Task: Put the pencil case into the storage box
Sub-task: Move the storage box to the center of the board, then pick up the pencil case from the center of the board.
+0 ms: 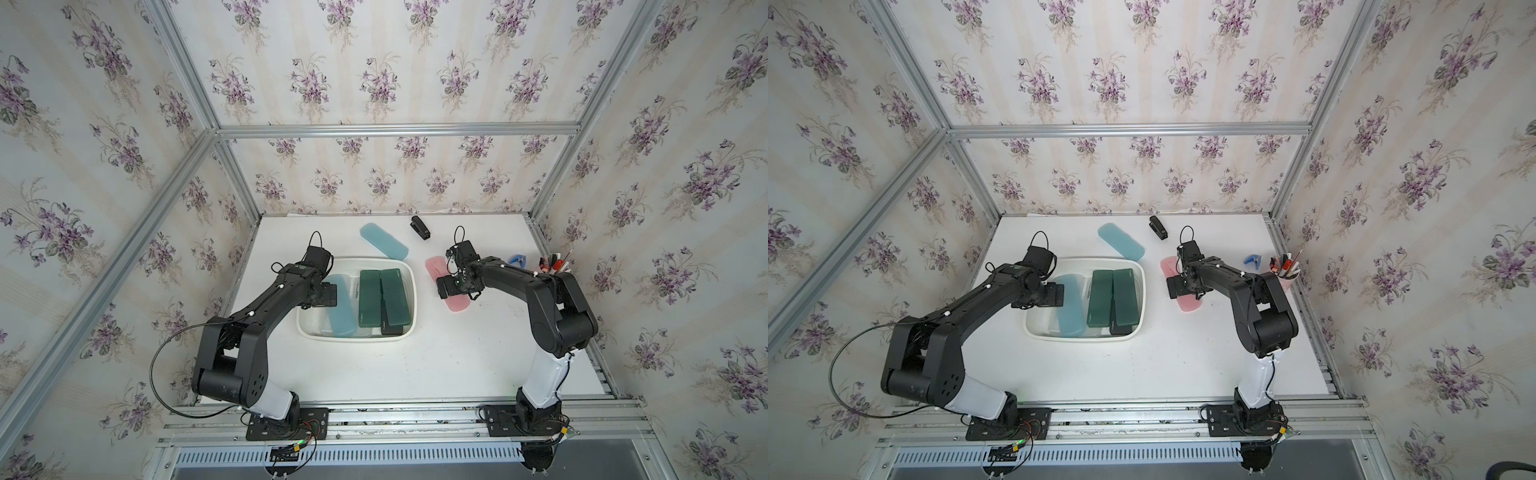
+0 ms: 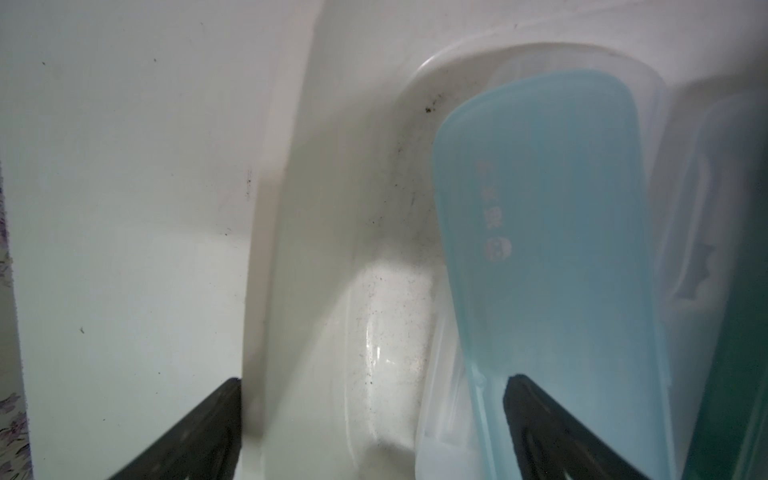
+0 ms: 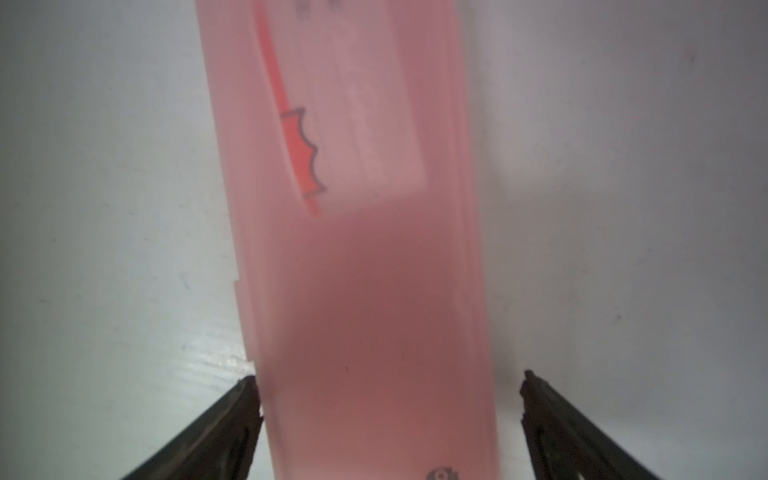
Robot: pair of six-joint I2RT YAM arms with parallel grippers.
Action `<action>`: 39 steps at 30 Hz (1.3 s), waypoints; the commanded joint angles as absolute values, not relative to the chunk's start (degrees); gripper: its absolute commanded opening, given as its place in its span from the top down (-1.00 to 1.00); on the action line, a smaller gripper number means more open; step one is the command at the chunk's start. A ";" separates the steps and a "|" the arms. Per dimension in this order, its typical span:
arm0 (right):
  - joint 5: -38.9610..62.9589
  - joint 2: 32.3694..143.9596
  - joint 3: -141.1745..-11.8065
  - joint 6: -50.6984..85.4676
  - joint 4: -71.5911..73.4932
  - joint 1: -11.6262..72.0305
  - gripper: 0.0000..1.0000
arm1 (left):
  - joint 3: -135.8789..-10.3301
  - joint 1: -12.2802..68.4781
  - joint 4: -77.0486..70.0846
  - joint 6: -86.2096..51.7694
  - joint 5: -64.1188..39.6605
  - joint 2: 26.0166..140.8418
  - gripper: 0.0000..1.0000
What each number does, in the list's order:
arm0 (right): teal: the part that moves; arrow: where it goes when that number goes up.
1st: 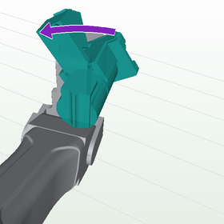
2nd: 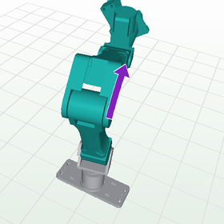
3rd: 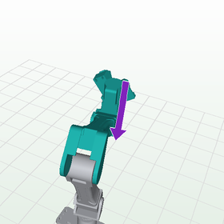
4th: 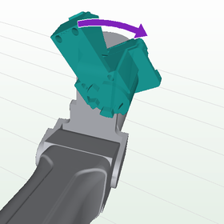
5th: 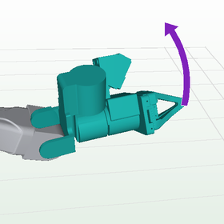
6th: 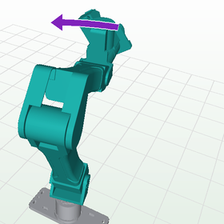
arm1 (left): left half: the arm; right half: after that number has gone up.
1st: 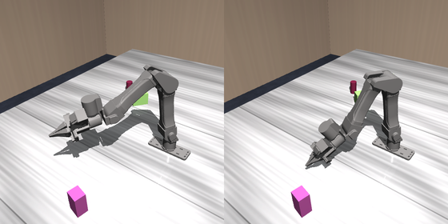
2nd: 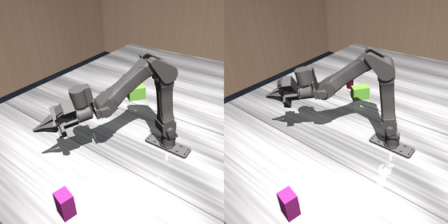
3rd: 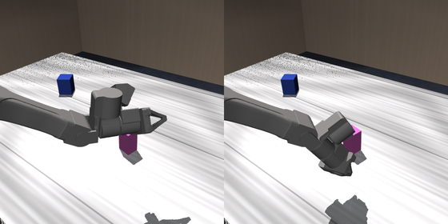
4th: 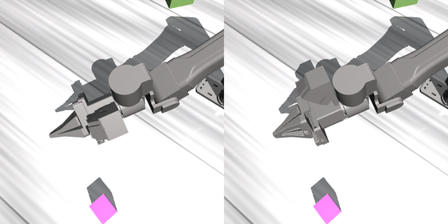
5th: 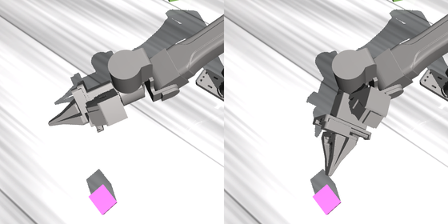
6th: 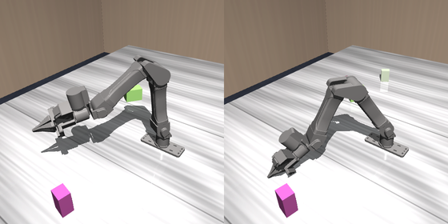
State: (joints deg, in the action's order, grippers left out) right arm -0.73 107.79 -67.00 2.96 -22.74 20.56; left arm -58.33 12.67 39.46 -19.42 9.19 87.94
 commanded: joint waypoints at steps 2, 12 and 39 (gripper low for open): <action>-2.36 108.76 -68.46 1.69 -22.53 20.47 -0.99 | -58.08 16.11 38.49 -23.85 7.21 88.56 -0.98; -2.75 111.42 -68.29 -0.18 -23.02 18.99 -0.88 | -61.80 24.52 38.45 -27.54 8.76 93.28 -0.98; 1.19 103.54 -62.65 6.12 -22.66 13.62 -0.40 | -64.61 29.90 39.65 -27.45 10.06 92.90 -0.98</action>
State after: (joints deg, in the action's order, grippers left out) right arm 0.78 104.01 -62.78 4.95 -22.79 13.69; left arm -64.58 29.87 39.66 -27.42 10.00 93.89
